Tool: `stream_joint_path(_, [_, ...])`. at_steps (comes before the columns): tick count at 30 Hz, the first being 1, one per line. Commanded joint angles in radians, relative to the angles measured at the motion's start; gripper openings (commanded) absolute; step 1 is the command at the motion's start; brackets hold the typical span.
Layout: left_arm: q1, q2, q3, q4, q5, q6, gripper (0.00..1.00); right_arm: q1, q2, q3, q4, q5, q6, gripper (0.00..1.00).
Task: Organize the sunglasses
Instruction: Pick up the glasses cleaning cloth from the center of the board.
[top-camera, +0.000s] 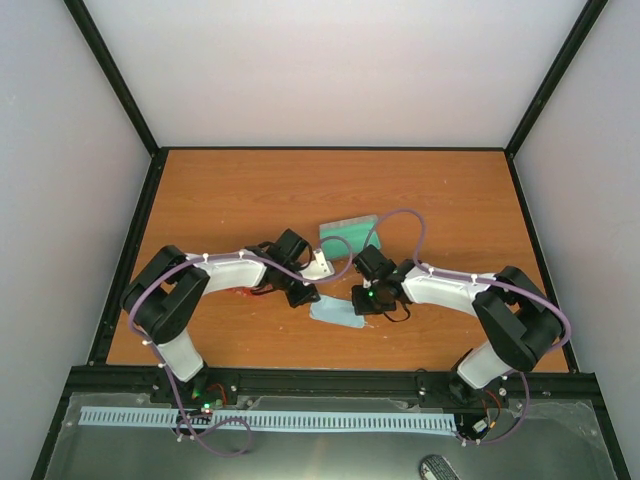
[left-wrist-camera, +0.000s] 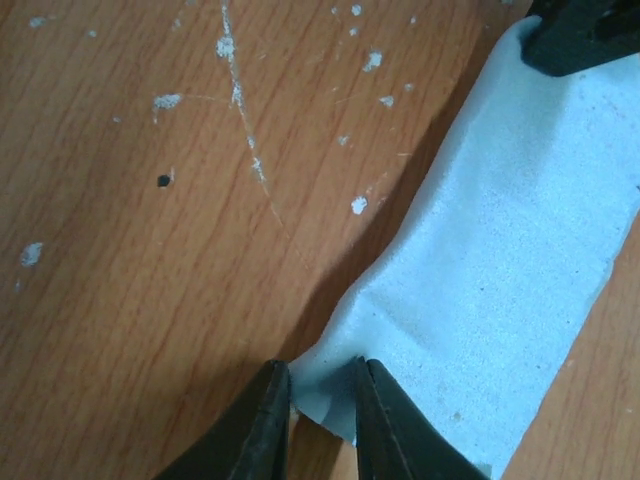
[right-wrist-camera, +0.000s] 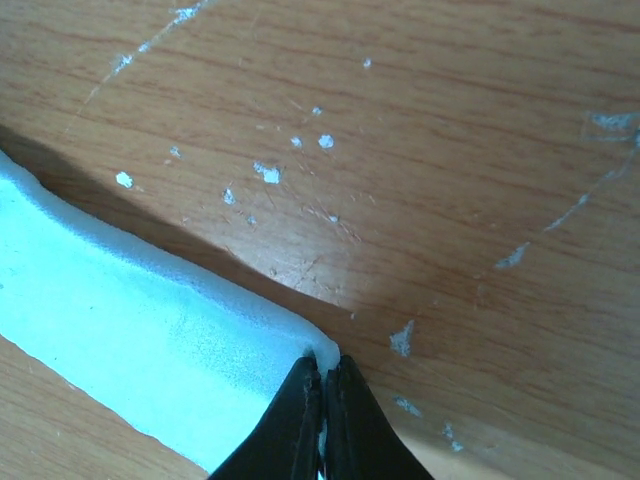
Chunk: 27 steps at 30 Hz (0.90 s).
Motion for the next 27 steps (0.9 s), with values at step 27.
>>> stream_joint_path(27, [-0.040, -0.019, 0.119, 0.024, -0.051, -0.042, 0.00, -0.017, -0.049, 0.105, -0.095, 0.288, -0.016, 0.03])
